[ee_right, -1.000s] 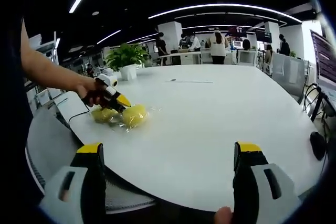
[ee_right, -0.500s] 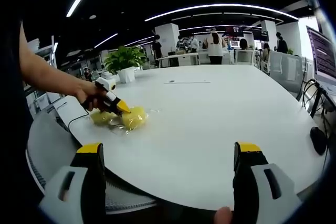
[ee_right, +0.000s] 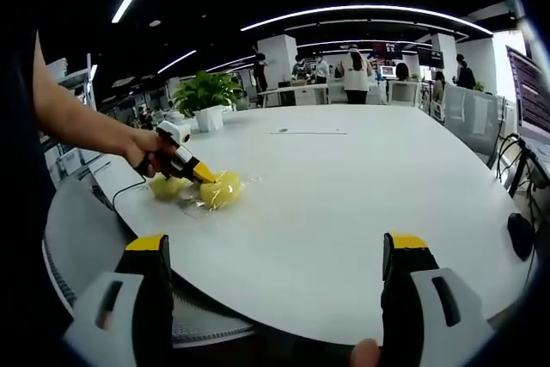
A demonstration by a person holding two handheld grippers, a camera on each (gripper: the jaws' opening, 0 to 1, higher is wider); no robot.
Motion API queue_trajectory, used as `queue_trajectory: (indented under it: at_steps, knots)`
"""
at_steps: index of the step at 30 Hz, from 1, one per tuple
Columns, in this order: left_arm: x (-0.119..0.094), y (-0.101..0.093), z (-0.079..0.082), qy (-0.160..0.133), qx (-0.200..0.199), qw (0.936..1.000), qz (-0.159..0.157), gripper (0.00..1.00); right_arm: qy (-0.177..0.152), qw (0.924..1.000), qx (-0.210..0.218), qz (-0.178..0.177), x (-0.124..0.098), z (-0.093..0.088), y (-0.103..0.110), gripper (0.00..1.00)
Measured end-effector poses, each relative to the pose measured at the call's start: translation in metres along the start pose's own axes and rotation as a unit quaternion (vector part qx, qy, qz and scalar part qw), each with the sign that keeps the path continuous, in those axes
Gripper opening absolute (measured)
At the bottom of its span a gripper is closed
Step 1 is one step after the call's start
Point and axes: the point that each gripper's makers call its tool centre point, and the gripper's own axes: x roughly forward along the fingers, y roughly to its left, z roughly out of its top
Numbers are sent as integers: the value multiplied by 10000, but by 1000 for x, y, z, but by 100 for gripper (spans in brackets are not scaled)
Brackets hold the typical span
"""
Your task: Compare the silicone blocks by pressing each to a similar depth, holding the contact briefly, and releasing to observe deformation and rebound differences across the visible hardness samples.
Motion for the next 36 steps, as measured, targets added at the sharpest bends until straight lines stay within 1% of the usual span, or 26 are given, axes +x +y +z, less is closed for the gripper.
queue_trajectory:
  at_steps: [3,5,8,11,13,15,16,17,19,20,22,25,28,30,31,32,33,35,36]
  knots:
    - [0,0,1,-60,35,9999,-80,4,11,10000,-17,-11,-1,0,-1,96]
    - [-1,-3,-1,-113,96,9996,-235,4,15,10000,-25,-22,-1,0,-1,96]
    - [-1,-2,-1,-169,10,9995,-271,3,26,10000,-32,-22,-1,0,-1,96]
    - [-1,-4,-1,-260,127,9992,-285,2,9,10000,-32,-15,-1,1,0,96]
    - [-2,-6,-1,-303,237,9988,-302,2,-4,10000,-28,-14,0,1,1,96]
    - [-3,-13,0,-433,584,9960,-525,1,7,10000,-22,0,1,0,3,96]
    - [-4,-12,-2,-455,591,9961,-481,1,33,10000,-32,14,2,0,5,96]
    - [-4,-13,-1,-498,680,9952,-500,1,33,10000,-41,27,3,0,6,96]
    - [-6,-18,-1,-582,918,9924,-575,0,6,10000,-73,40,3,3,7,96]
    - [-8,-21,-1,-631,1104,9902,-584,0,-5,10000,-67,36,3,4,7,96]
    - [-9,-23,-2,-664,1211,9887,-585,0,-19,10000,-43,42,2,4,7,96]
    - [-12,-25,-1,-724,1242,9880,-573,0,-7,10000,-62,49,2,3,7,96]
    - [-16,-25,2,-879,1359,9850,-595,0,-6,10000,-70,47,1,4,7,96]
    - [-20,-29,5,-1025,1479,9815,-652,0,-19,10000,-71,52,1,5,8,96]
    - [-23,-33,8,-1121,1638,9778,-666,0,-16,10000,-74,55,1,6,8,96]
    - [-24,-36,11,-1196,1886,9728,-617,0,-14,10000,-81,55,1,6,8,96]
    - [-26,-39,11,-1207,1876,9727,-631,0,-12,9999,-85,64,1,6,8,96]
    - [-27,-42,13,-1244,2006,9696,-639,0,4,9999,-97,72,1,6,9,96]
    - [-29,-46,15,-1264,2124,9670,-624,0,3,9999,-107,90,2,6,10,96]
